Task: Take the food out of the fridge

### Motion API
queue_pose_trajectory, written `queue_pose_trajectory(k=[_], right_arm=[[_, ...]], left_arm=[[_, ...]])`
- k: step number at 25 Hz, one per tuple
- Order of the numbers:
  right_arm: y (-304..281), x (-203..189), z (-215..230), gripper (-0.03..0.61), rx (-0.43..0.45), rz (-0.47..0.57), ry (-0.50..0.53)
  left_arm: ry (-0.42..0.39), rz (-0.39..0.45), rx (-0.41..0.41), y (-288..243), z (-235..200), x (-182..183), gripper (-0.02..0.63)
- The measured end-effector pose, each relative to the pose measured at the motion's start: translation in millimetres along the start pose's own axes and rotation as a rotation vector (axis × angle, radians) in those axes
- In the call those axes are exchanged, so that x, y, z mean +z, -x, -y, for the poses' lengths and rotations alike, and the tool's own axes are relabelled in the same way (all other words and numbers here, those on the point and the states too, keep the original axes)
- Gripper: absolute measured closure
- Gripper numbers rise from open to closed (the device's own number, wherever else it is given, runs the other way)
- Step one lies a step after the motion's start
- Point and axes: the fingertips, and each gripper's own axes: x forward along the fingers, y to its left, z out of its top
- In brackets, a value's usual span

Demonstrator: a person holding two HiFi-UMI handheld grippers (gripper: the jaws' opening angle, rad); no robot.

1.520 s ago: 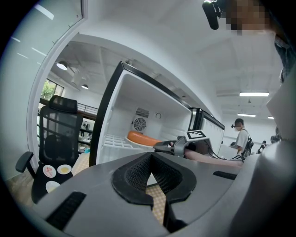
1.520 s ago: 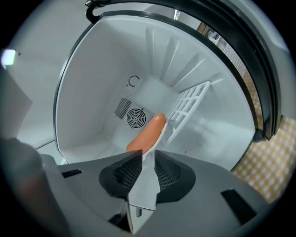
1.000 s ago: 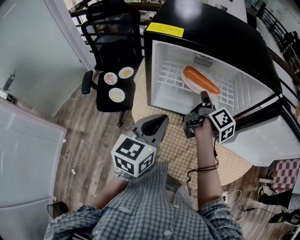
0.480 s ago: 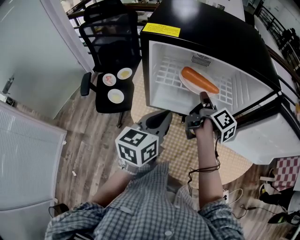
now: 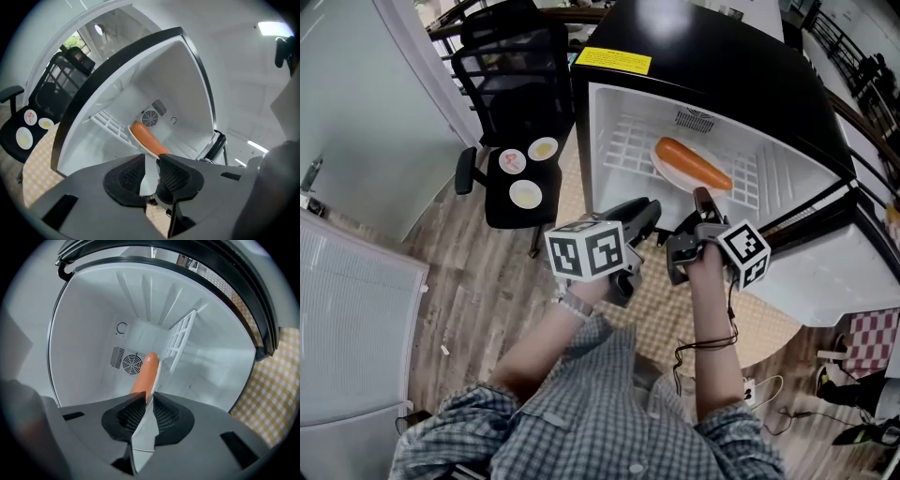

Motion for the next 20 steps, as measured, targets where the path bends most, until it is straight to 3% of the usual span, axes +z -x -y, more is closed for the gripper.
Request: queue_pose_trajectory(k=[9,20], right_arm=[[4,-1,-1,0.534,0.014,-0.019,-0.003],[15,-6,-3,0.534,0.039,-0.051,0.002]], left_arm=[[0.325,0.038,-0.026,-42,-18,7,0.472],[0.490,0.078,-0.019,-61,-31,7,0.469]])
